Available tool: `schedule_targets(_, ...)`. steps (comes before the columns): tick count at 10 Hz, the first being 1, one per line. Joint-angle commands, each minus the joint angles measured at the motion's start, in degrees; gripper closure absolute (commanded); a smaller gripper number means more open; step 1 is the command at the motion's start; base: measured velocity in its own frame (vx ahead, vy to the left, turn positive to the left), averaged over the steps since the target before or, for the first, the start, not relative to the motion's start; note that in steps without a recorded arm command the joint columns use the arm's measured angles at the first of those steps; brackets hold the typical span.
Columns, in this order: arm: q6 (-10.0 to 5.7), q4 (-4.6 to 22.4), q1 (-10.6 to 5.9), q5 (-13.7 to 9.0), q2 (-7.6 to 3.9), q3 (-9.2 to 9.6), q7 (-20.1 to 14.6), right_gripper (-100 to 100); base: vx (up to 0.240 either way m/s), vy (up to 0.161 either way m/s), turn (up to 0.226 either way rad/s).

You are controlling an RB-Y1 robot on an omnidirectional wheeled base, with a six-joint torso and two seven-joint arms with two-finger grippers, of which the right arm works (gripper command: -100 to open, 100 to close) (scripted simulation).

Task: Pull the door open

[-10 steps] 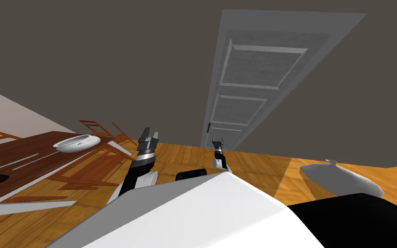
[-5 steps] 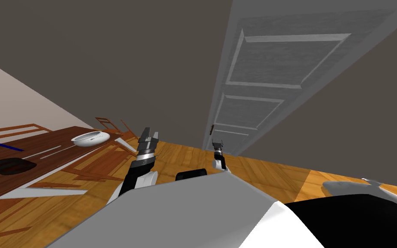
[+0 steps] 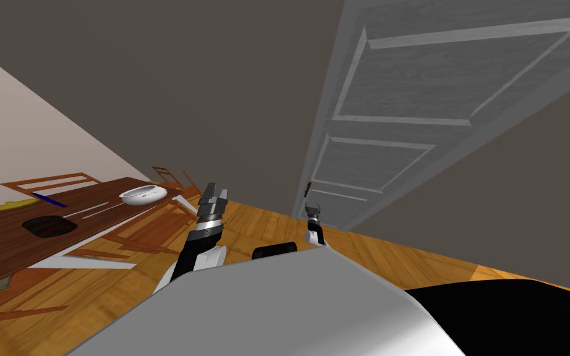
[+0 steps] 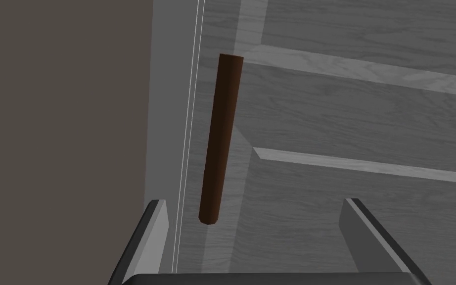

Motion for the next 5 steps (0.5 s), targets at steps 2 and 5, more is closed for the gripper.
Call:
schedule_targets(2,-0.59,3.5,-1.06,-2.4,-0.25,0.46,-3.1,-100,0.106,-0.06,0.155)
schedule_targets(5,-1.15,6.4,-1.93,-4.0,-0.43,0.85,-5.4,-100,0.058,-0.045,0.095)
